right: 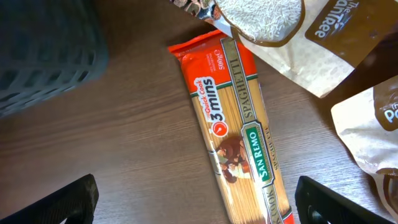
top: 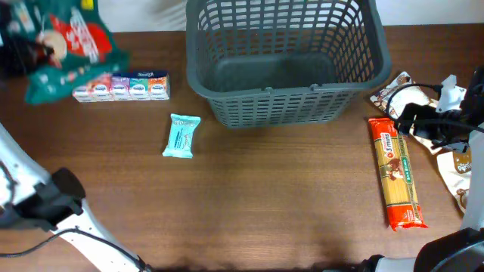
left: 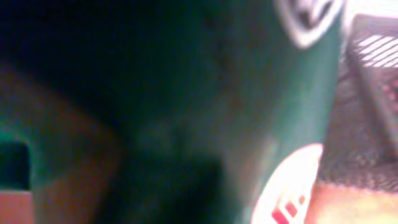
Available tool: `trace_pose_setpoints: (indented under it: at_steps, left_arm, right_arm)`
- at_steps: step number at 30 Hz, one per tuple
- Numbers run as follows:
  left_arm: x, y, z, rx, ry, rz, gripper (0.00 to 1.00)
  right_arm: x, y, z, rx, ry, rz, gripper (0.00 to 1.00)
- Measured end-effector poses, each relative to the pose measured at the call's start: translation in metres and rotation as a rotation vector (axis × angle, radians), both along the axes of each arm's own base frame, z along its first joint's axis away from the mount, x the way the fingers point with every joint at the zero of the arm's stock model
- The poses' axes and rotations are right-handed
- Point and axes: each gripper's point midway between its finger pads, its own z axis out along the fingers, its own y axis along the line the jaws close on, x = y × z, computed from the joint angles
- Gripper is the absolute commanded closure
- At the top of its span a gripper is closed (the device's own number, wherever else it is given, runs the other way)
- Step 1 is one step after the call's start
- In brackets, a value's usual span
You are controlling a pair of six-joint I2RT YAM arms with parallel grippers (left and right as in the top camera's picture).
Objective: Pack container
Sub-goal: 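Lift the Nescafe bag with left gripper and carry it over the basket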
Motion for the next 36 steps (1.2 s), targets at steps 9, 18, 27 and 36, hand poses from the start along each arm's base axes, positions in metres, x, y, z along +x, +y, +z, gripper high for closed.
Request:
trace_pose_setpoints:
  at_steps: [9,18,27,36]
  left_arm:
    - [-0.045,-0.166,0.194,0.209,-0.641,-0.346,0.98]
    - [-0.092,-0.285,0.214,0.207,-0.829,-0.762,0.98]
    - [-0.025,-0.37,0.12,0.223,-0.736,-1.036,0.98]
    - [0.05,-0.417,0.026,0.307,-0.631,-1.036,0.98]
  right_arm:
    - [0.0,0.0,0.0,0.003,-0.001,0.0,0.01]
    - [0.0,0.0,0.0,0.004,-0.001,-0.001,0.01]
    - [0.0,0.001,0.0,0.006,-0.001,-0.001,0.01]
    - [0.001,0.001,0.0,0.006,-0.002,-0.001,0.01]
